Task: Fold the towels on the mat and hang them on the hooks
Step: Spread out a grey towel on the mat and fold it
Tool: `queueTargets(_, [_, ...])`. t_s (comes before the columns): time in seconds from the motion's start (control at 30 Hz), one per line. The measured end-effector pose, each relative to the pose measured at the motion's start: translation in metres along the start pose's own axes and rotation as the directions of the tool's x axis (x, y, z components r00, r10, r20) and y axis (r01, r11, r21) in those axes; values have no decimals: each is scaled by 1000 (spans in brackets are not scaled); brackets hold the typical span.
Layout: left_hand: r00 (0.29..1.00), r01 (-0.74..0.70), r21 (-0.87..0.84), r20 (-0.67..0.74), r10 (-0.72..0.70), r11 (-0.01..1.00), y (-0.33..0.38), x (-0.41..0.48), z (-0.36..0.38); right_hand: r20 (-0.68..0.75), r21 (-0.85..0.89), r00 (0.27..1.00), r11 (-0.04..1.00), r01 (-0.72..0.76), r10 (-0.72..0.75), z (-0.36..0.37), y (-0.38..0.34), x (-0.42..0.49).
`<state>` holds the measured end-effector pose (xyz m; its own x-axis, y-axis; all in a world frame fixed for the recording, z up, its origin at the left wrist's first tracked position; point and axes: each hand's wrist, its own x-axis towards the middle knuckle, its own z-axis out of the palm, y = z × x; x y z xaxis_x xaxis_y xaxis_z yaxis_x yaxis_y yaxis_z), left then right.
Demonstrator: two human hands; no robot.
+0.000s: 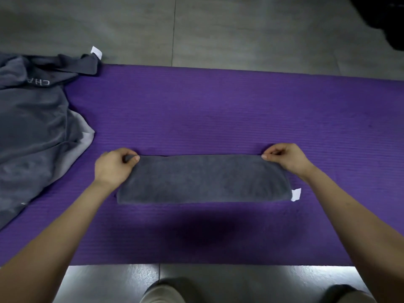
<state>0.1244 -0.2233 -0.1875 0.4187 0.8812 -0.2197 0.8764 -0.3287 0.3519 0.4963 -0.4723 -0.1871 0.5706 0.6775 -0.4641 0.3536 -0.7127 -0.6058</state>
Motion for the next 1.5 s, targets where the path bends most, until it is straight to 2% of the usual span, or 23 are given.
queueTargets(0.1, [974, -51, 95, -213, 70, 994, 5, -10, 3, -277, -171, 954, 983, 72, -118, 4, -7, -19])
queueTargets(0.17, [901, -208, 97, -369, 229, 973, 17, -27, 3, -436, -283, 838, 934, 218, -328, 13, -18, -44])
queueTargets(0.2, [856, -327, 82, -396, 332, 941, 26, -38, 5, -430, -296, 794, 898, 326, -431, 20, -26, -58])
queueTargets(0.27, [775, -557, 30, -341, 532, 830, 45, -63, 16, -312, -283, 744, 805, 521, -591, 42, -31, -78])
queueTargets(0.33, [715, -687, -38, -215, 665, 726, 61, -83, 35, -171, -328, 715, 723, 607, -678, 67, -28, -89])
queueTargets(0.4, [678, -734, -45, -90, 729, 678, 68, -96, 56, -55, -444, 697, 643, 624, -715, 87, -19, -89])
queueTargets(0.5, [696, -718, 95, 60, 716, 690, 75, -103, 72, 23, -578, 665, 533, 618, -746, 99, -10, -83])
queueTargets(0.7, [744, -656, 207, 17, 668, 726, 96, -115, 76, 22, -666, 574, 416, 619, -819, 94, -25, -84])
queueTargets(0.87, [704, -694, 133, -85, 705, 708, 112, -111, 69, 71, -631, 566, 402, 663, -821, 66, -55, -89])
queueTargets(0.93, [715, -691, 92, -60, 697, 717, 122, -109, 51, 190, -614, 614, 395, 683, -766, 46, -82, -89])
queueTargets(0.97, [740, -672, 40, 3, 673, 739, 128, -105, 37, 276, -597, 671, 424, 681, -688, 35, -96, -85])
queueTargets(1.03, [790, -559, -142, 207, 577, 817, 136, -91, 11, 431, -500, 783, 604, 621, -448, 13, -116, -75])
queueTargets(1.07, [782, -481, -241, 317, 537, 843, 142, -84, -3, 494, -411, 794, 710, 572, -354, 5, -124, -70])
queueTargets(1.1, [761, -383, -351, 405, 507, 855, 146, -77, -15, 462, -349, 808, 763, 544, -364, 0, -128, -67])
queueTargets(1.13, [742, -267, -471, 456, 491, 841, 149, -71, -24, 370, -323, 841, 795, 514, -393, -3, -130, -66])
queueTargets(1.2, [752, -23, -646, 492, 440, 763, 155, -66, -35, -42, -416, 909, 835, 361, -415, -3, -127, -75])
queueTargets(1.23, [773, 75, -696, 493, 399, 714, 156, -66, -38, -261, -423, 893, 875, 236, -367, 2, -124, -87])
queueTargets(1.27, [793, 157, -737, 491, 361, 657, 157, -67, -39, -409, -348, 869, 928, 132, -277, 8, -119, -98])
queueTargets(1.3, [809, 224, -775, 486, 331, 591, 159, -70, -40, -467, -234, 872, 971, 40, -149, 17, -114, -108])
queueTargets(1.33, [819, 289, -803, 489, 301, 521, 161, -72, -40, -424, -108, 906, 993, -37, -12, 26, -110, -114])
queueTargets(1.4, [820, 414, -835, 515, 249, 364, 166, -79, -40, -193, 233, 969, 967, -104, 151, 43, -107, -119])
queueTargets(1.47, [819, 484, -843, 531, 219, 235, 172, -84, -41, 4, 609, 987, 783, -128, 158, 55, -113, -121])
queueTargets(1.5, [822, 497, -846, 531, 207, 193, 174, -86, -41, 44, 723, 990, 679, -125, 135, 57, -118, -122])
